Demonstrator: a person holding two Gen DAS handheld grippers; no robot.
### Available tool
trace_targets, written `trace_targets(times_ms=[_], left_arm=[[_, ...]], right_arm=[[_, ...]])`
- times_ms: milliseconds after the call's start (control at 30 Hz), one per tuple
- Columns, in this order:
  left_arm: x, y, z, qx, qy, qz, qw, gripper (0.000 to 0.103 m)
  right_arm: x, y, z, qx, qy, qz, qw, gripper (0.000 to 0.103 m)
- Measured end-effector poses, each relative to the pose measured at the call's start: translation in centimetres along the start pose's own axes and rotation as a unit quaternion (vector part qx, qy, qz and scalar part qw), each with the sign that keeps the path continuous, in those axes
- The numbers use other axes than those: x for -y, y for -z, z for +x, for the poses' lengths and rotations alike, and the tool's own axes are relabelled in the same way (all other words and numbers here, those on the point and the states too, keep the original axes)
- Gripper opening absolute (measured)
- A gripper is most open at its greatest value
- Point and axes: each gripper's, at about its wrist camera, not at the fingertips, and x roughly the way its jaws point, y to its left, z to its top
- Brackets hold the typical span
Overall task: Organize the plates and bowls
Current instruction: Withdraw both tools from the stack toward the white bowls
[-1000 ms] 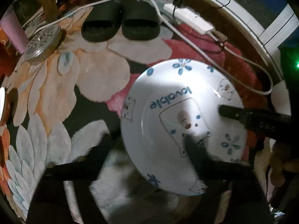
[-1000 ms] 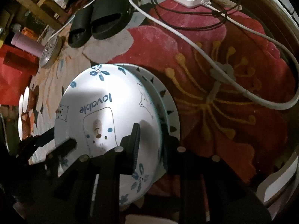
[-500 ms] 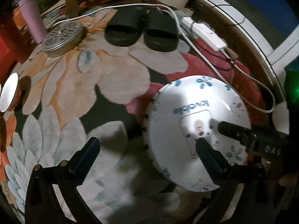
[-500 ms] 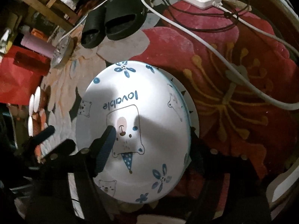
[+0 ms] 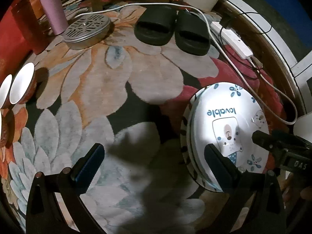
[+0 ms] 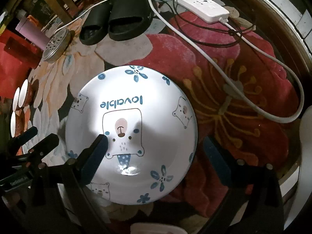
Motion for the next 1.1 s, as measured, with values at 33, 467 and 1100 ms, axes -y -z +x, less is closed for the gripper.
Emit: trace_targets(times_ms=[33, 467, 1100], left_arm=[[-0.1, 0.0, 0.0, 0.000, 0.000, -0.002, 1.0000, 0.102], [-1.2, 0.2, -0.5, 0.001, -0.004, -0.004, 1.0000, 0.102], [-4.1, 0.8, -1.0, 0.000, -0.017, -0.021, 0.9996, 0.102]], right_arm=[[-0.1, 0.0, 0.0, 0.000, 0.000, -0.001, 1.000, 0.099], [-1.5, 0.1, 0.1, 0.002, -0.010, -0.009, 1.000, 0.099], [-4.5, 0.3, 0.6, -0.002, -0.022, -0.028, 0.999, 0.100]])
